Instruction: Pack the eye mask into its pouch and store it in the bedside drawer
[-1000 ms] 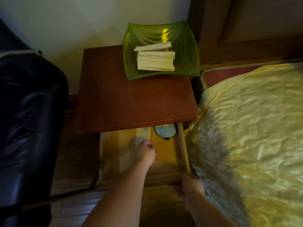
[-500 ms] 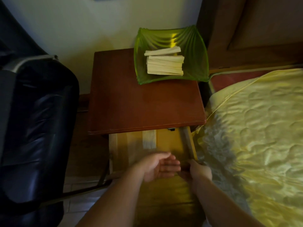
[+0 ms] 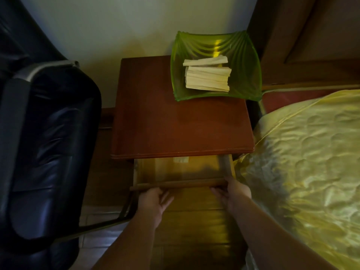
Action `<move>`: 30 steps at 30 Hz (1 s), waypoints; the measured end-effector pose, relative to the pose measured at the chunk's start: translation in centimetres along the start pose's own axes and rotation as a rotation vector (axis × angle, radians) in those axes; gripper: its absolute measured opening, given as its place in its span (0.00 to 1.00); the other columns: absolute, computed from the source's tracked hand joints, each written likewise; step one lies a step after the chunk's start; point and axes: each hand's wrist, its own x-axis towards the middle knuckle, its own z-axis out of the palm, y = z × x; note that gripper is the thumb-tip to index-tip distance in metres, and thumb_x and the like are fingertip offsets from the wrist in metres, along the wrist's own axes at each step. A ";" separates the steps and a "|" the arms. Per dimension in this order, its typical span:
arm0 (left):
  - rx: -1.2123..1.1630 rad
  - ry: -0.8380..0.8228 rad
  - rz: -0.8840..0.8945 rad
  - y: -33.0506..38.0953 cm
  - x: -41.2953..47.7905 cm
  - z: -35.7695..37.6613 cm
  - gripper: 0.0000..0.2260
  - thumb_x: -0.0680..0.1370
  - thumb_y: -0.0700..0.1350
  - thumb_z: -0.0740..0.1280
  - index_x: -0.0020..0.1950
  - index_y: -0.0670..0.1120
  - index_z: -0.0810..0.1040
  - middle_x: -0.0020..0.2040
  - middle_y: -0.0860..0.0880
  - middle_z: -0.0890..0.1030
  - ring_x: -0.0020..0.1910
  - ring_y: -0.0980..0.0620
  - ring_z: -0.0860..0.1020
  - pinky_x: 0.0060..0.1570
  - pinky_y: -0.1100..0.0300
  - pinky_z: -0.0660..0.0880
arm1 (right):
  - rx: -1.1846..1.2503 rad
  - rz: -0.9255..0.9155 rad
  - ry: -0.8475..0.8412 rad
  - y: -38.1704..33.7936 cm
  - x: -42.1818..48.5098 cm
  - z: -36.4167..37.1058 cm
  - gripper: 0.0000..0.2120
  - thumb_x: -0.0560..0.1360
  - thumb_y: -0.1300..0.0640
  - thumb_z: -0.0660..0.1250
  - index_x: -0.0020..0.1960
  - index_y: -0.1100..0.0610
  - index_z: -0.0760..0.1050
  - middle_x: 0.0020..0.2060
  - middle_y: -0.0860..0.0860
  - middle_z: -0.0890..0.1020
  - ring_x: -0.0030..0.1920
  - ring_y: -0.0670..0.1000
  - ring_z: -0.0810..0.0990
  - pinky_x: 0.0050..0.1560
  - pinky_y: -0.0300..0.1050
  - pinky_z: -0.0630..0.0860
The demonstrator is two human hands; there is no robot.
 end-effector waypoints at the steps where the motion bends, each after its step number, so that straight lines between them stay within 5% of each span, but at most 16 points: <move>1: -0.059 0.011 0.030 0.4 0.2 0.1 0.33 0.77 0.22 0.53 0.77 0.48 0.65 0.71 0.38 0.73 0.67 0.35 0.75 0.61 0.34 0.75 | 0.036 0.001 -0.027 -0.1 -0.1 0.3 0.10 0.79 0.62 0.67 0.58 0.62 0.72 0.50 0.64 0.80 0.48 0.64 0.83 0.31 0.55 0.83; 5: -0.143 -0.032 0.123 1.8 0.9 1.2 0.38 0.75 0.21 0.50 0.77 0.53 0.65 0.68 0.40 0.76 0.65 0.36 0.77 0.53 0.36 0.77 | 0.210 -0.021 -0.150 -0.5 -0.7 1.7 0.09 0.81 0.63 0.60 0.60 0.63 0.71 0.53 0.65 0.78 0.52 0.64 0.82 0.41 0.56 0.80; 10: -0.193 -0.068 0.172 4.0 1.5 3.2 0.38 0.74 0.21 0.48 0.79 0.49 0.60 0.74 0.36 0.67 0.69 0.33 0.73 0.52 0.37 0.77 | 0.343 -0.040 -0.254 -1.7 -1.2 3.5 0.10 0.77 0.64 0.54 0.51 0.62 0.74 0.53 0.64 0.77 0.55 0.65 0.79 0.60 0.62 0.75; 16: -0.178 -0.072 0.190 6.3 2.0 6.0 0.35 0.74 0.20 0.45 0.76 0.42 0.68 0.74 0.37 0.70 0.68 0.34 0.73 0.53 0.40 0.75 | 0.391 -0.085 -0.342 -3.2 -1.2 5.5 0.17 0.75 0.65 0.54 0.61 0.60 0.73 0.53 0.60 0.78 0.58 0.62 0.77 0.59 0.63 0.72; 20: -0.110 -0.090 0.184 6.0 1.6 4.9 0.37 0.73 0.20 0.45 0.76 0.47 0.66 0.65 0.38 0.77 0.58 0.40 0.80 0.43 0.41 0.78 | 0.286 -0.093 -0.360 -3.1 -2.0 5.0 0.13 0.77 0.64 0.55 0.59 0.60 0.72 0.46 0.58 0.79 0.56 0.62 0.79 0.58 0.61 0.72; 25: -0.087 -0.120 0.146 5.5 -0.5 5.3 0.38 0.75 0.19 0.48 0.78 0.50 0.64 0.66 0.39 0.76 0.60 0.39 0.78 0.53 0.39 0.76 | 0.230 -0.063 -0.365 -3.1 -4.0 5.4 0.11 0.81 0.60 0.58 0.63 0.59 0.68 0.61 0.63 0.75 0.66 0.66 0.75 0.58 0.62 0.74; 30: 0.109 -0.121 0.107 5.0 -4.2 5.8 0.29 0.78 0.23 0.54 0.76 0.45 0.67 0.71 0.38 0.74 0.65 0.39 0.78 0.44 0.44 0.79 | 0.159 -0.065 -0.347 -3.5 -6.7 5.0 0.15 0.82 0.59 0.60 0.68 0.55 0.65 0.70 0.65 0.72 0.67 0.66 0.75 0.55 0.60 0.76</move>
